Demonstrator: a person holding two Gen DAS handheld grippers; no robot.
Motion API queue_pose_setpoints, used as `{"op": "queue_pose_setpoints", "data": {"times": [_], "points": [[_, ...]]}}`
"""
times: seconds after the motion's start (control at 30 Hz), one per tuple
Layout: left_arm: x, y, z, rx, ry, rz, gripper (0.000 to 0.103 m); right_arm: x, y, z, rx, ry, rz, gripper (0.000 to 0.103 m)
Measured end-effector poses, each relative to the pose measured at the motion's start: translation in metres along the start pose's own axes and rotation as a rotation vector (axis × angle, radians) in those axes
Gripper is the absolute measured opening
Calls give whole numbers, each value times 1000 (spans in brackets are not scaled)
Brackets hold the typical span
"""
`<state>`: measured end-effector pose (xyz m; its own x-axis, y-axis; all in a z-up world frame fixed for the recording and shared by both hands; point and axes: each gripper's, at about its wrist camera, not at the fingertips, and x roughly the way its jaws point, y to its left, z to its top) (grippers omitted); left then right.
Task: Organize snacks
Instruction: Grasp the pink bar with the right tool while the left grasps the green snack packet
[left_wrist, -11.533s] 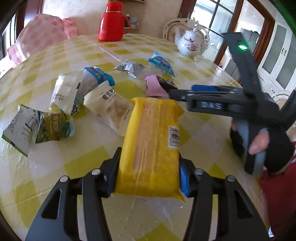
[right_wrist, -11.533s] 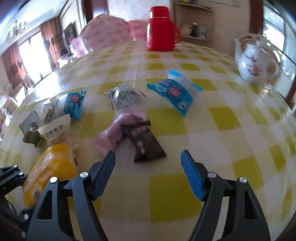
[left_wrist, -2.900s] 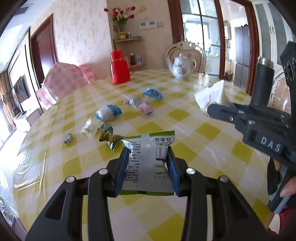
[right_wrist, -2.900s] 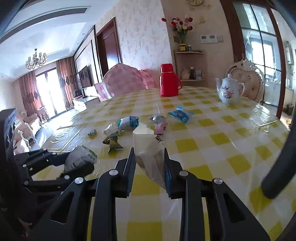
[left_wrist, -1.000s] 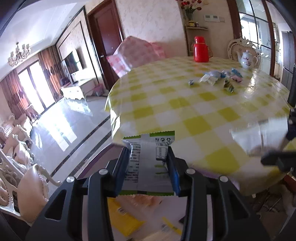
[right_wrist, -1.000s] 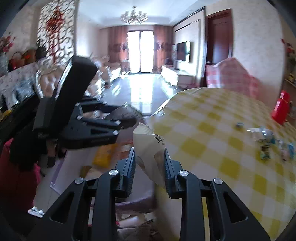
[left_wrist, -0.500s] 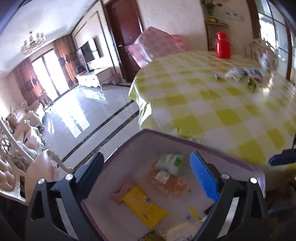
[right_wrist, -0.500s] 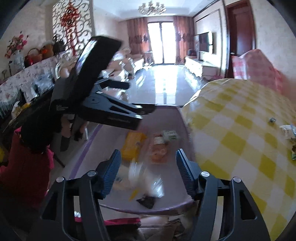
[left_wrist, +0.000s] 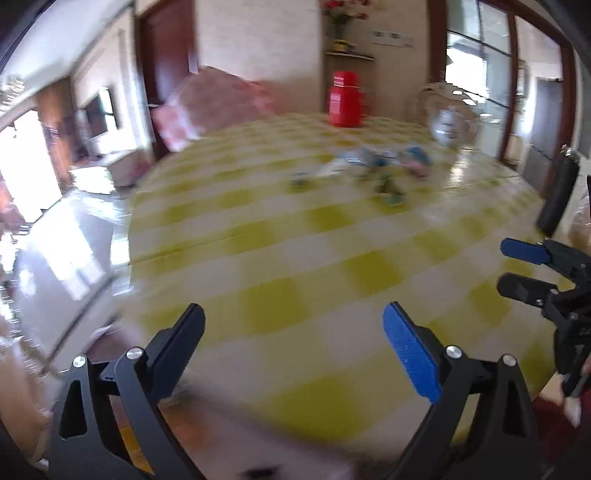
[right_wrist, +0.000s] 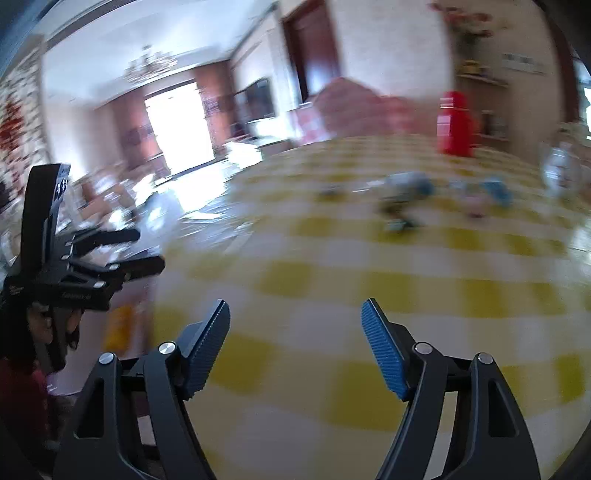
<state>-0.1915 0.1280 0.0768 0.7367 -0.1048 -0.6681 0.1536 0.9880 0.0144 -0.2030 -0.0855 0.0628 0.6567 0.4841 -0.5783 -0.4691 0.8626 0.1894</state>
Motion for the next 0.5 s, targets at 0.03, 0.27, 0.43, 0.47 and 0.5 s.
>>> {"op": "queue_pose_setpoints", "data": {"times": [0.03, 0.27, 0.43, 0.47, 0.5], "points": [[12, -10, 6, -8, 8, -32, 97, -1, -13, 1, 9, 0, -35, 73], [119, -88, 65, -92, 82, -176, 97, 17, -127, 15, 147, 42, -207, 73], [170, -118, 91, -136, 73, -129, 97, 52, -198, 43, 230, 63, -239, 73], [178, -119, 95, -169, 66, -131, 97, 64, -210, 52, 249, 72, -237, 73], [186, -119, 98, -203, 63, -134, 97, 75, -221, 58, 269, 83, -229, 73]]}}
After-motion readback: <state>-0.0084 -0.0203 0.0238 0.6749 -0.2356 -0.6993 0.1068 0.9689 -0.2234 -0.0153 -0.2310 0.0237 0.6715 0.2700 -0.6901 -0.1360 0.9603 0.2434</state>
